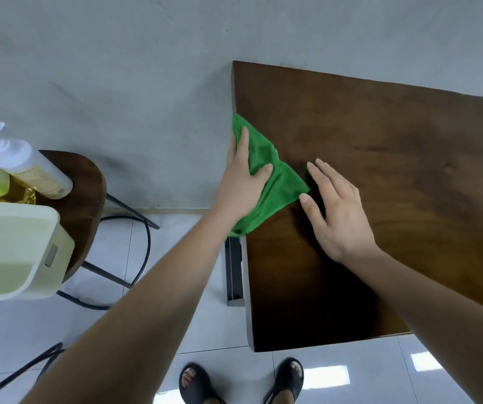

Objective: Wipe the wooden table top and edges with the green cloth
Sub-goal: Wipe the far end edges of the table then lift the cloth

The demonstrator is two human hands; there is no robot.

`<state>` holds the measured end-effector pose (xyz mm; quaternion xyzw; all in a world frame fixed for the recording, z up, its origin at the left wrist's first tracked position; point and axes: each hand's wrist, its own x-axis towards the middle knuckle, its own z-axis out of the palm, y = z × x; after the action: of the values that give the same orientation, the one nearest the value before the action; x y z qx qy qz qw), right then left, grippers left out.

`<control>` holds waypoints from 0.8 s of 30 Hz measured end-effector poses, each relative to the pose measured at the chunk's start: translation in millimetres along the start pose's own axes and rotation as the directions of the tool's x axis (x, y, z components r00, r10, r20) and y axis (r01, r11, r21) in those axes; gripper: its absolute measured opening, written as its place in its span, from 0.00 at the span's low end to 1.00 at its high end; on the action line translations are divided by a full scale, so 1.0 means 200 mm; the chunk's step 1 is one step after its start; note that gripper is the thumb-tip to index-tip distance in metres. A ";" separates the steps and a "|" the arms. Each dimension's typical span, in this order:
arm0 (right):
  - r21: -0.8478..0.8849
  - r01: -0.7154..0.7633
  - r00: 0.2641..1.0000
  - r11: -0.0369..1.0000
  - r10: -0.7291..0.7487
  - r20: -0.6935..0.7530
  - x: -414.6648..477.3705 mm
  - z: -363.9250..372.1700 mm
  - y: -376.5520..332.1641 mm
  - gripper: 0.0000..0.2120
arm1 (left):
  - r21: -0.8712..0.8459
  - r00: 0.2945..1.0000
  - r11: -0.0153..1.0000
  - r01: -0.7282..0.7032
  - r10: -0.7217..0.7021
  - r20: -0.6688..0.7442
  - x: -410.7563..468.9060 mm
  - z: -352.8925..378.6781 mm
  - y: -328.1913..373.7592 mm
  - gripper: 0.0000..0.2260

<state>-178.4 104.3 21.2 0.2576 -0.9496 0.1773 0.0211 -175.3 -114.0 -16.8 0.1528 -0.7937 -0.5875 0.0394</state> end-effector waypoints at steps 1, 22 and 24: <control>0.022 0.004 1.000 1.000 -0.004 -0.007 0.00 0.00 0.00 0.27 | -0.018 1.000 1.000 -0.013 0.013 -0.007 -0.10 0.02 -0.02 0.42; -0.097 -0.009 1.000 0.995 0.008 -0.014 0.21 0.06 0.07 0.25 | -0.148 0.999 0.989 -0.029 0.025 -0.030 -0.31 0.06 -0.08 0.41; -0.099 -0.013 1.000 0.995 0.013 -0.002 0.21 0.06 0.07 0.25 | -0.138 0.999 0.990 -0.018 0.013 -0.036 -0.10 0.03 -0.05 0.41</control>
<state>-220.6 91.6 10.9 0.2499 -0.9589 0.1301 0.0333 -155.9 -106.0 -26.0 0.1539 -0.7513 -0.6381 0.0683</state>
